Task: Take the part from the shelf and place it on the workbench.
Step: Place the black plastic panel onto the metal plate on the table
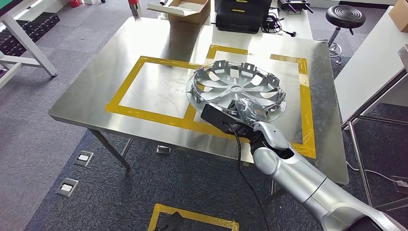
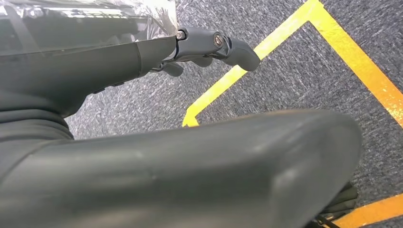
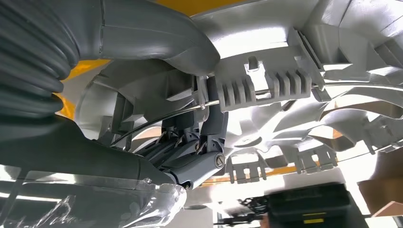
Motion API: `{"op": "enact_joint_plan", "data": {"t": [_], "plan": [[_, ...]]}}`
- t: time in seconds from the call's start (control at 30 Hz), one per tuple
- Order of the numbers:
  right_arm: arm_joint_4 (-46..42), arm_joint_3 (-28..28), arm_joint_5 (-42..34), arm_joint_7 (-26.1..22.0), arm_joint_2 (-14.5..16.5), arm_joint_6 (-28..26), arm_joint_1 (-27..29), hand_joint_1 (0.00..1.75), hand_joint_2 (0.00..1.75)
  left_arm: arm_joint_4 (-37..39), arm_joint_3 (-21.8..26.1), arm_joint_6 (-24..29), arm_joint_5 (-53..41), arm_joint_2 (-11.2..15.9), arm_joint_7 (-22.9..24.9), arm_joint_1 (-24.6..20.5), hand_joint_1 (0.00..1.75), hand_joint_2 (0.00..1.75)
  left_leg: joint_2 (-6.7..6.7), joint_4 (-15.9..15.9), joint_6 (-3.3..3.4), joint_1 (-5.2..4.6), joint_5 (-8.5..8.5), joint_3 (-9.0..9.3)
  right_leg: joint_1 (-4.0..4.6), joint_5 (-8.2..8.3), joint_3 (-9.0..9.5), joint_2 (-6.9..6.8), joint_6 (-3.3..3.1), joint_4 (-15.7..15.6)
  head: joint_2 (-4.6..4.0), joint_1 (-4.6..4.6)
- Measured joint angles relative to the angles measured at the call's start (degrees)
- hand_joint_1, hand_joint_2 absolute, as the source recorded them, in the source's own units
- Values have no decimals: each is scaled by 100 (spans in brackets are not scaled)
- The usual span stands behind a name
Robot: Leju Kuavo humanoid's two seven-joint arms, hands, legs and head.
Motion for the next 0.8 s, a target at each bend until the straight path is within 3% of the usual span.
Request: {"op": "enact_joint_plan", "data": {"t": [0.47,0.6,0.73,0.8], "plan": [[513,-114,132,396,-295,-141,-22,175,175,23,135,4,-113,-7,61,30,0,175,9,1,0,-2,-1,2,-1,1,-1,7,1,-3,0,-1],[538,-151,136,408,-326,-139,0,0,0,24,137,-7,-138,-7,78,30,0,175,9,0,0,-2,-1,3,0,1,-1,6,1,-3,0,-1],[568,-196,150,419,-352,-138,-5,0,0,24,142,-19,-168,-13,69,26,0,0,11,0,0,-2,0,9,0,2,4,8,1,-3,0,-1],[572,-213,150,419,-366,-139,-6,0,0,24,157,-22,-160,-16,3,26,0,0,12,0,0,-2,0,12,0,3,7,7,2,-3,0,0]]}}
